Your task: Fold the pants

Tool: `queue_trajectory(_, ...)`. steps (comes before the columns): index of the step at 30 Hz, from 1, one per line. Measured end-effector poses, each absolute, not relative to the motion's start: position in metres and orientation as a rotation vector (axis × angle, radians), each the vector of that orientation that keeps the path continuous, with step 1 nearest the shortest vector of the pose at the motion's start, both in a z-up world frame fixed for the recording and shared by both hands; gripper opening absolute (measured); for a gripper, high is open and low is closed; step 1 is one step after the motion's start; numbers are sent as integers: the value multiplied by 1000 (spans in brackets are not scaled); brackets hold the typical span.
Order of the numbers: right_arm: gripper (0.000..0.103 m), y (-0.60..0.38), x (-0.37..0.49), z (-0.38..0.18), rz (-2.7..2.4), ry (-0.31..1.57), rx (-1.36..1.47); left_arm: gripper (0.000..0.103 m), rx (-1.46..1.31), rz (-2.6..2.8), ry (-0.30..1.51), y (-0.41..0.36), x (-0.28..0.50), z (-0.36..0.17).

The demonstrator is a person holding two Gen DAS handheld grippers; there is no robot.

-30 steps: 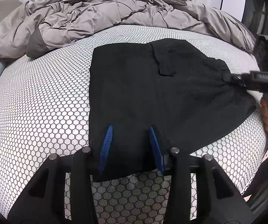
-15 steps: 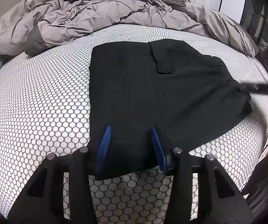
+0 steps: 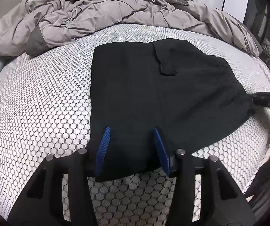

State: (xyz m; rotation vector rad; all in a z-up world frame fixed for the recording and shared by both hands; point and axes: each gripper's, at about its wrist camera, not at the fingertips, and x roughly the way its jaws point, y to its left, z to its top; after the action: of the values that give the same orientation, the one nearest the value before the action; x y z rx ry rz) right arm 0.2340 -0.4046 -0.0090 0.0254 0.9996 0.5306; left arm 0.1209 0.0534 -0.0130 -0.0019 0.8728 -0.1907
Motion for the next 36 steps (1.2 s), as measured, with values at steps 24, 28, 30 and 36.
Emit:
queue_trajectory(24,57,-428,232,33,500,872,159,62,-178,-32,842,92,106,10)
queue_trajectory(28,99,-422,186,67,574,662,69,93,-128,-17,708,73,69,34)
queue_trajectory(30,103,-415,168,71,593,599,55,102,-119,2,671,68,52,36)
queue_trajectory(36,103,-395,146,54,589,531,46,103,-173,6,592,61,29,44)
